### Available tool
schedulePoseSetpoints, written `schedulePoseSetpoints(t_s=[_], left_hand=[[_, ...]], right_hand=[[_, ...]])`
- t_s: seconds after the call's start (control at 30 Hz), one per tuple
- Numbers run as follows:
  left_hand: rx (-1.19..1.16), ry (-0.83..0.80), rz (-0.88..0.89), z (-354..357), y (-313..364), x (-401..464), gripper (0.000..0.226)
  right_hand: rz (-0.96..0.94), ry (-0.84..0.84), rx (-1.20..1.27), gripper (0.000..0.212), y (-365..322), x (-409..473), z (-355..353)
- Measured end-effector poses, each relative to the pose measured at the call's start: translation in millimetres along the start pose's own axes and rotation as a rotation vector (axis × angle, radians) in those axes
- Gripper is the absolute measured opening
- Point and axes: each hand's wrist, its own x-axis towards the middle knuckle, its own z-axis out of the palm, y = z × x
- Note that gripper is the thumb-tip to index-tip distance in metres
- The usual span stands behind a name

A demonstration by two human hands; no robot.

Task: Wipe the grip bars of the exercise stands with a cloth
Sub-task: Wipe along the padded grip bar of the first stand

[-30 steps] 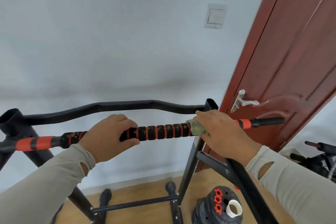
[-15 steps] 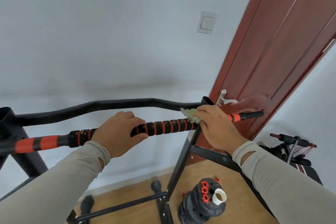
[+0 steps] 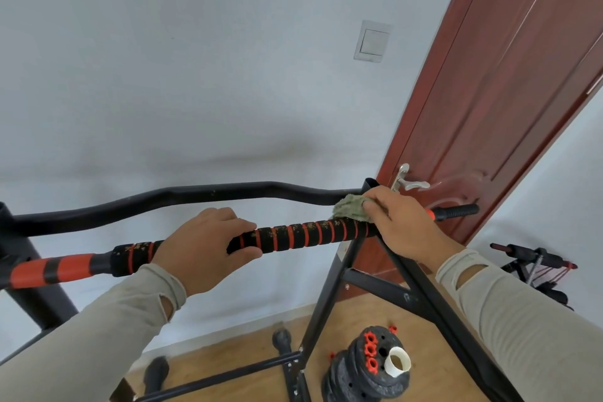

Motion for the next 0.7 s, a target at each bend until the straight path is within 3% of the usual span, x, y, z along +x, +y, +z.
schedulePoseSetpoints(t_s=[0.17, 0.27, 0.37, 0.43, 0.5, 0.7], left_hand=[[-0.006, 0.006, -0.001, 0, 0, -2, 0.047], [-0.004, 0.005, 0.004, 0, 1, -2, 0.049], [0.004, 0.002, 0.008, 0, 1, -3, 0.049], [0.002, 0.007, 0.01, 0, 1, -3, 0.05], [0.002, 0.01, 0.006, 0, 0, -4, 0.052], [0.01, 0.015, 0.009, 1, 0, -4, 0.051]], right_hand=[[0.099, 0.042, 0.104, 0.02, -5, 4, 3], [-0.025, 0.014, -0.044, 0.013, -3, -4, 3], [-0.097, -0.073, -0.211, 0.04, -5, -6, 1], [-0.118, -0.058, -0.217, 0.032, -6, -3, 2], [-0.057, -0.017, -0.107, 0.018, -5, 2, 2], [0.226, 0.059, 0.163, 0.036, -2, 29, -5]])
